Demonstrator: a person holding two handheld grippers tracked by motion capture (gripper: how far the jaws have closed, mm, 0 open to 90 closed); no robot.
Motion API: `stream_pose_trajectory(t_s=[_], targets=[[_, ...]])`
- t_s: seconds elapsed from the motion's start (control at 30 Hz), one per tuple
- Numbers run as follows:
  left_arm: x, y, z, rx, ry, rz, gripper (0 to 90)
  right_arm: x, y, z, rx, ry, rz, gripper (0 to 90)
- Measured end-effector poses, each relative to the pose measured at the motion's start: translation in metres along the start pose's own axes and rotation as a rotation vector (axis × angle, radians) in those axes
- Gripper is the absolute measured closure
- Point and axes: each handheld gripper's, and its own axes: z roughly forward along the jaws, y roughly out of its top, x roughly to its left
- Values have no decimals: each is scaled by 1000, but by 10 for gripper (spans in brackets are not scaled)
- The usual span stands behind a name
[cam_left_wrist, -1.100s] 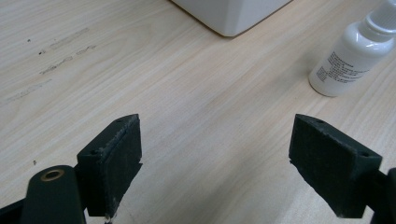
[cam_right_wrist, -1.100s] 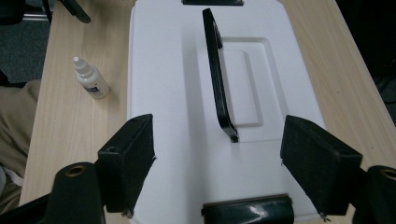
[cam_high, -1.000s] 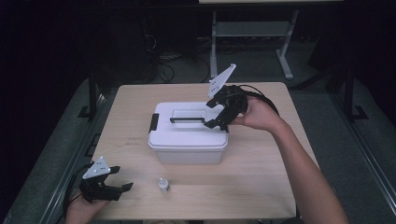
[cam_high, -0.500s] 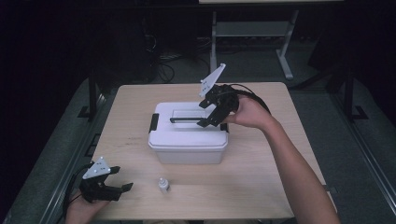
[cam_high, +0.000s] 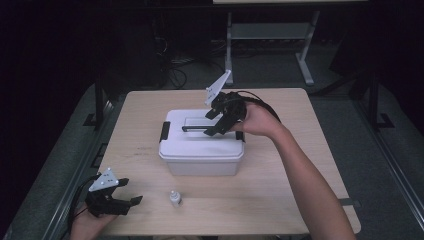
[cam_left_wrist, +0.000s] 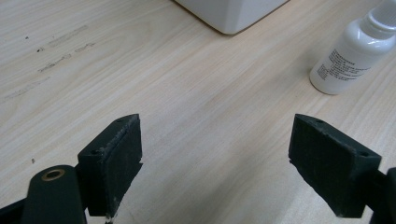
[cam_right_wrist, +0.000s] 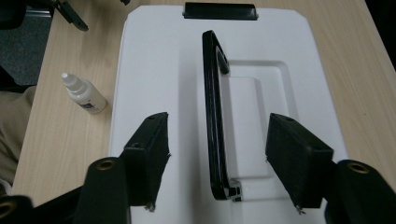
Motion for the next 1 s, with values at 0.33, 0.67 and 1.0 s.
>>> stream_pose_trajectory(t_s=[0.33,0.67,1.0], targets=[[1,-1,0,0,-1,-6,172,-6,7,16,40,18,-14,648],[3,-2,0,-1,0,-12,172,-15,8,23,56,26,-10,798],[4,-4,0,-3,-2,-21,172,-20,7,24,36,43,8,830]])
